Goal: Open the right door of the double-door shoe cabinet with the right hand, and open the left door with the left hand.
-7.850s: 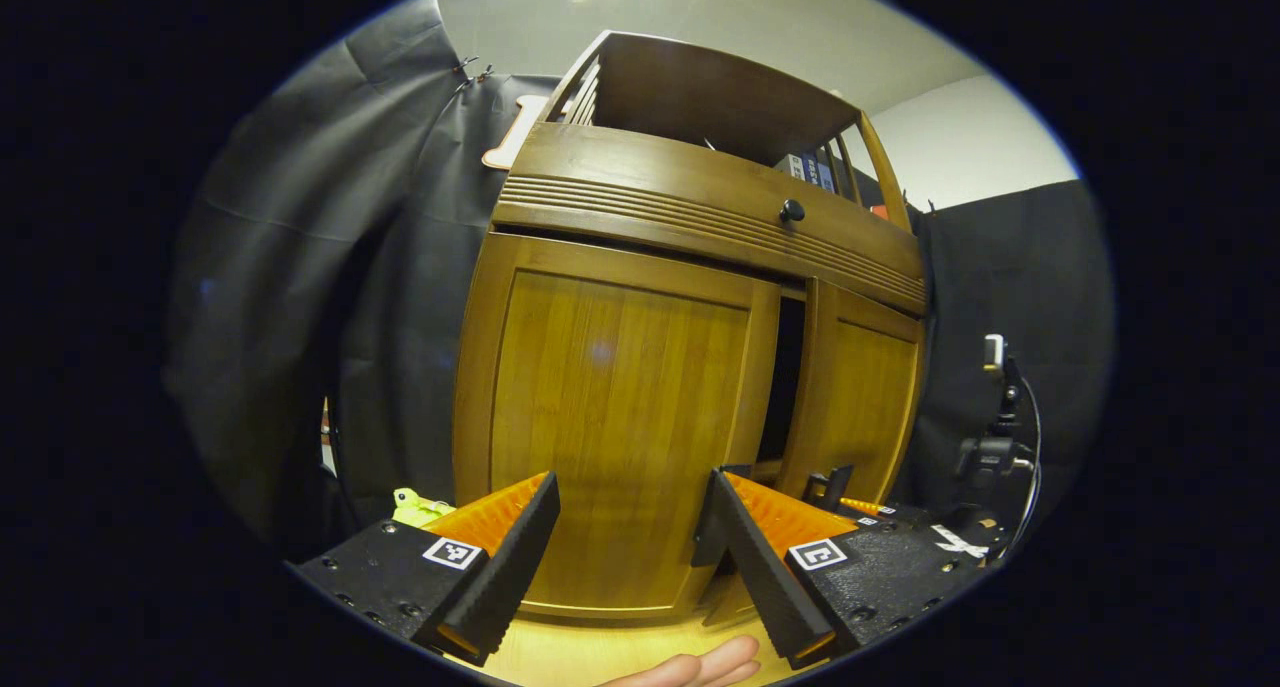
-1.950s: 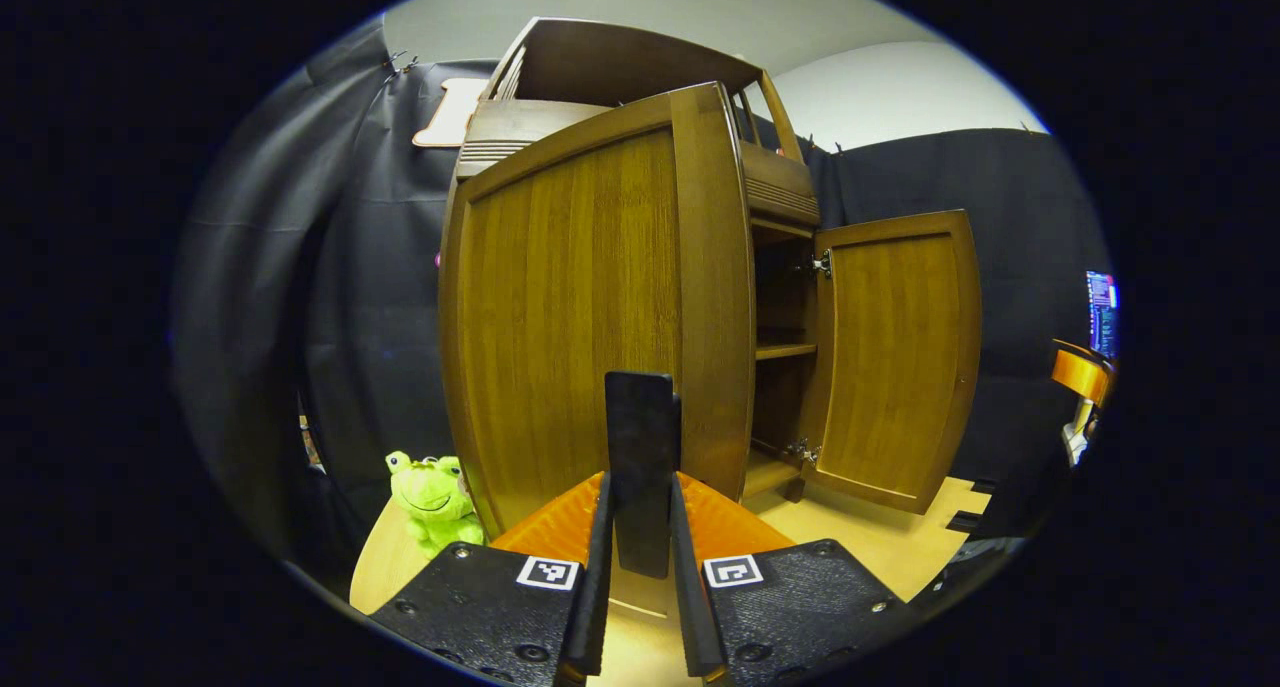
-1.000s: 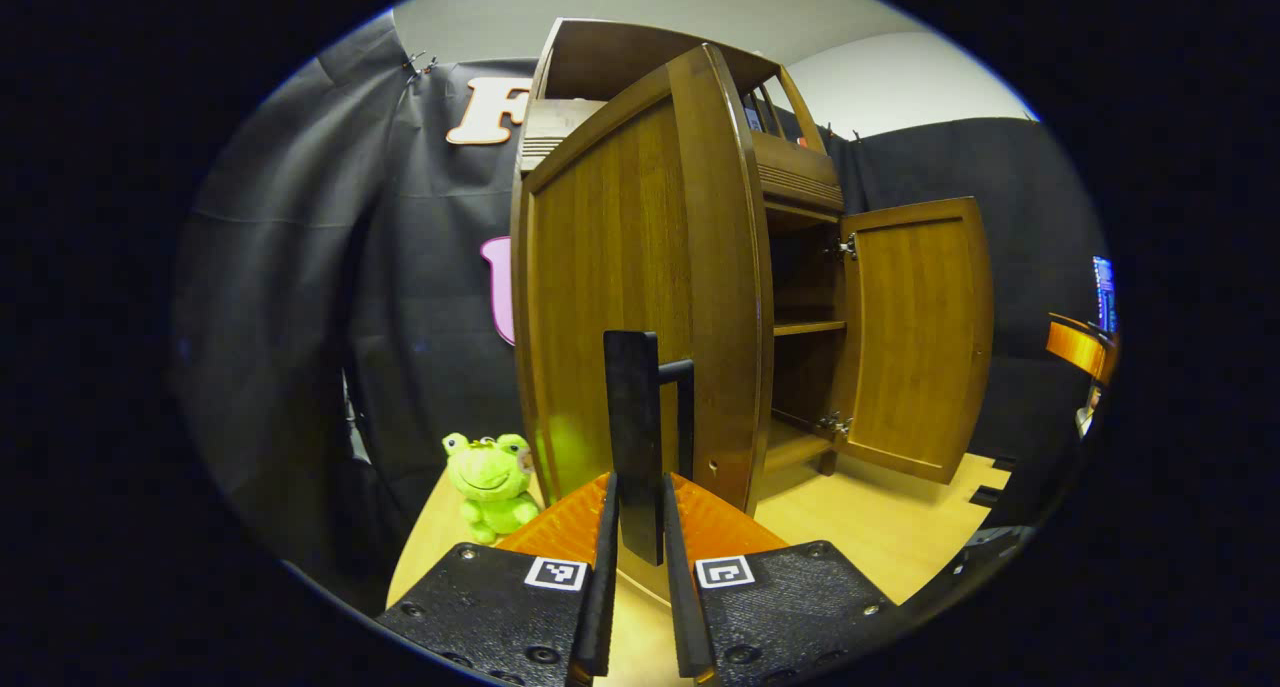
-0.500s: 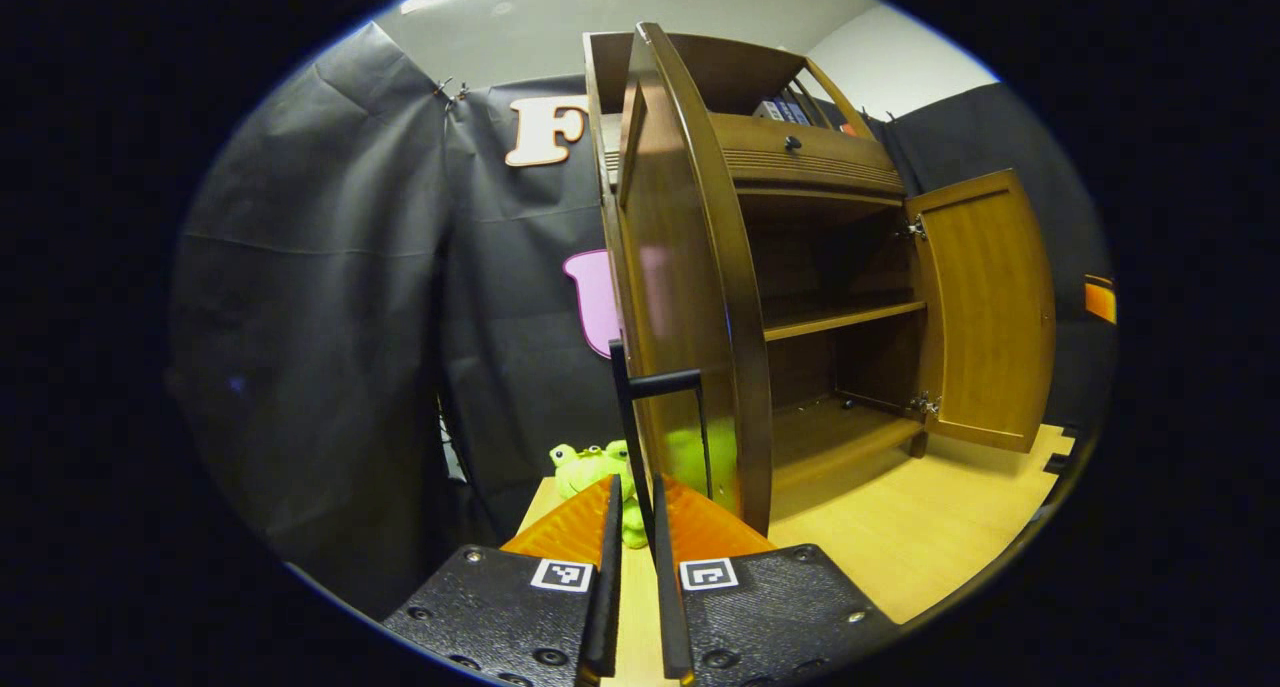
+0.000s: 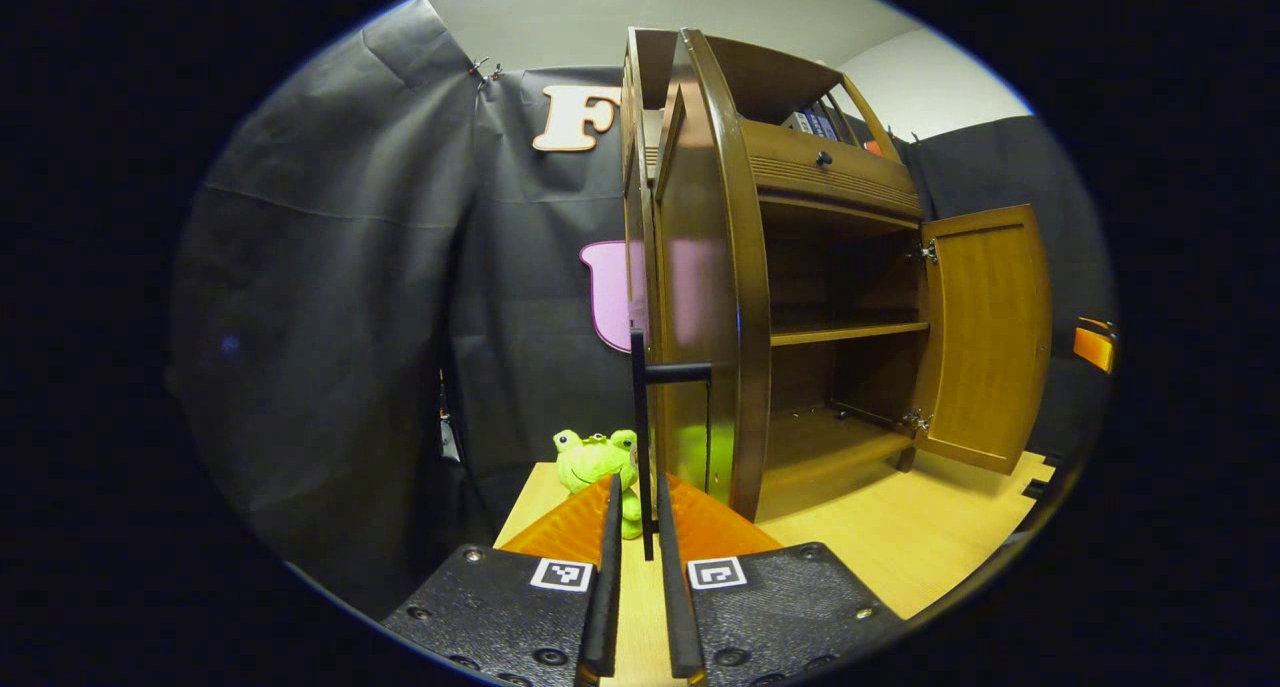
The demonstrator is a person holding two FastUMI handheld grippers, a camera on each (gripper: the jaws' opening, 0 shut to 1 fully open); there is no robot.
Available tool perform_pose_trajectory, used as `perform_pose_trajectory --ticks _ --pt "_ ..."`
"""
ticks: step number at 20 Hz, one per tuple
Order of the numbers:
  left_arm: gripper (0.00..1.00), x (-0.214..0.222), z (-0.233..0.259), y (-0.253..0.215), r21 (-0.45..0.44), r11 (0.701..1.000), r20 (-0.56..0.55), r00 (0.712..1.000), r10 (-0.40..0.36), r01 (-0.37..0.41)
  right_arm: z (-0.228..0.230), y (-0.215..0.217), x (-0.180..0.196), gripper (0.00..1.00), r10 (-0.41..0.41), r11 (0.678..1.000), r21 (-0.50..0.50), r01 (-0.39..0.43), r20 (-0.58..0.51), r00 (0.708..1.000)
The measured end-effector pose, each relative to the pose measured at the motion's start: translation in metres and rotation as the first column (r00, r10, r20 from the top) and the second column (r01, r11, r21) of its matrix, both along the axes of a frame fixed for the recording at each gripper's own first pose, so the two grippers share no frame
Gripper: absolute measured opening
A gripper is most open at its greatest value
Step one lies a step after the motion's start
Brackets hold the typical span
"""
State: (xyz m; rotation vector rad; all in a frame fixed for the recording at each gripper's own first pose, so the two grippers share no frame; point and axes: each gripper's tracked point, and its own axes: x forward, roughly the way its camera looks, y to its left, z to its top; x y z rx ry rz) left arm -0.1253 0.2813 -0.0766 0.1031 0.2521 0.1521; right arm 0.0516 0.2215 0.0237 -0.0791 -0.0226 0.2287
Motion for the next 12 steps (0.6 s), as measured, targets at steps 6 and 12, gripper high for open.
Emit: perform_pose_trajectory --ticks 6,12 --pt "0.54 -0.029 0.007 0.001 0.024 0.997 -0.043 0.996 0.079 -0.078 0.001 -0.003 0.001 0.98 0.006 1.0 0.003 -0.006 -0.004 1.0" --pt "0.82 -0.038 0.035 -0.008 0.039 0.989 -0.016 0.99 0.141 -0.141 0.007 -0.014 0.0 0.98 0.003 1.0 0.03 -0.003 0.007 1.0"
